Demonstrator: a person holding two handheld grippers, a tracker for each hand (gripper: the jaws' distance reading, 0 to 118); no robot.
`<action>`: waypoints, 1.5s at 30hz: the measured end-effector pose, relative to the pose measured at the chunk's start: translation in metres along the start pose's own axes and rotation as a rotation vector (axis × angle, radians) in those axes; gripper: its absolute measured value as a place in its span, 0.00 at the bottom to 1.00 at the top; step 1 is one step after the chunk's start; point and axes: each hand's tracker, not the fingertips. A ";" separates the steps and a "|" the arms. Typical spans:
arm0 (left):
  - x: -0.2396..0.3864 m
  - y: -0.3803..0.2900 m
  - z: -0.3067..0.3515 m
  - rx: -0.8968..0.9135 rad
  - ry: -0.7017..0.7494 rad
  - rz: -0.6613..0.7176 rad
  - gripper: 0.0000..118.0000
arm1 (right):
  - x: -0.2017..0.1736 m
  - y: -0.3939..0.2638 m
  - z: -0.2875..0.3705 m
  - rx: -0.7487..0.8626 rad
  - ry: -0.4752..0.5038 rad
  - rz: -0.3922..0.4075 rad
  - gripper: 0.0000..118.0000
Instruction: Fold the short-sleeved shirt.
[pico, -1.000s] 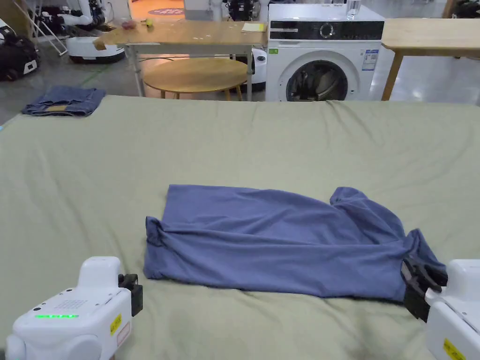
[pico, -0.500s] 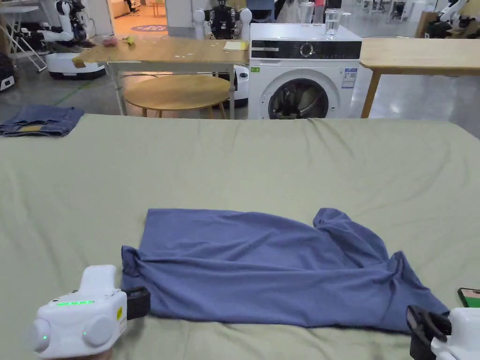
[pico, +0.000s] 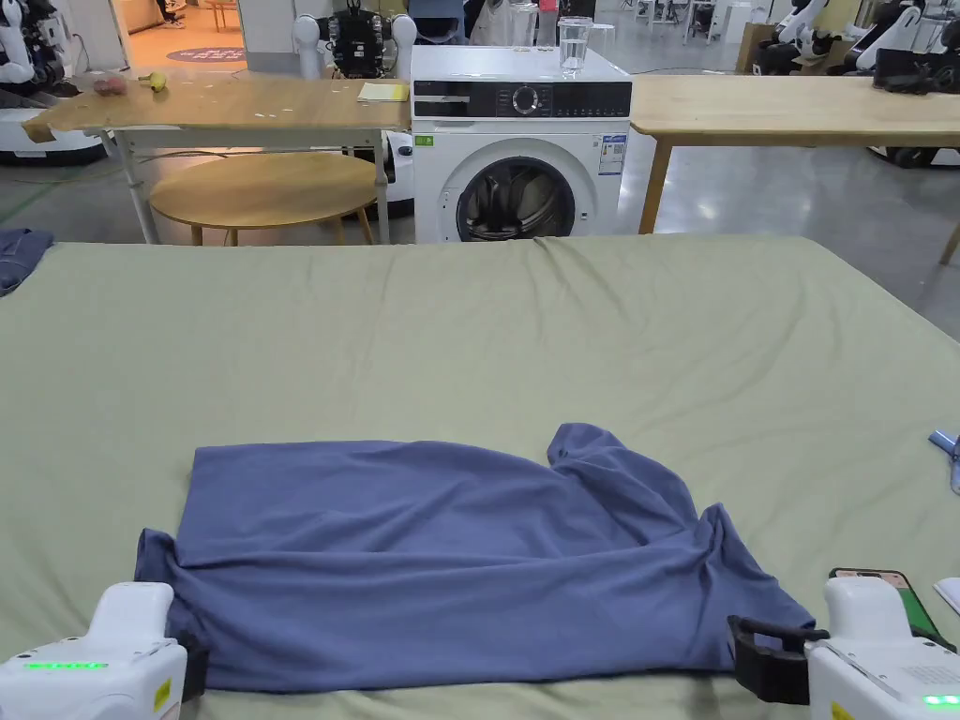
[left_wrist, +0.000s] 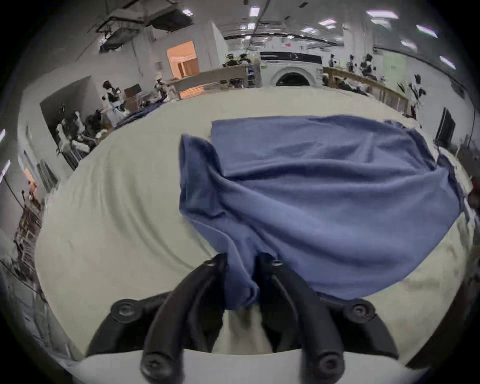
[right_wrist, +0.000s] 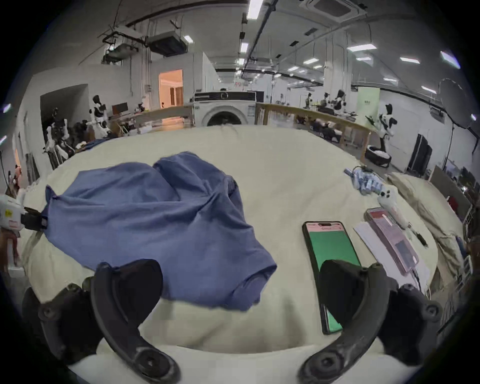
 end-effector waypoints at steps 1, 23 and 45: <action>-0.002 0.001 0.005 0.012 -0.010 0.024 0.05 | 0.001 0.001 -0.011 -0.036 -0.010 0.010 1.00; -0.049 -0.029 0.126 0.129 -0.129 0.132 0.04 | 0.002 0.023 0.097 -0.105 0.208 -0.065 0.07; -0.003 0.005 0.167 0.390 -0.018 0.045 0.43 | -0.091 0.058 0.123 0.269 0.181 0.003 0.22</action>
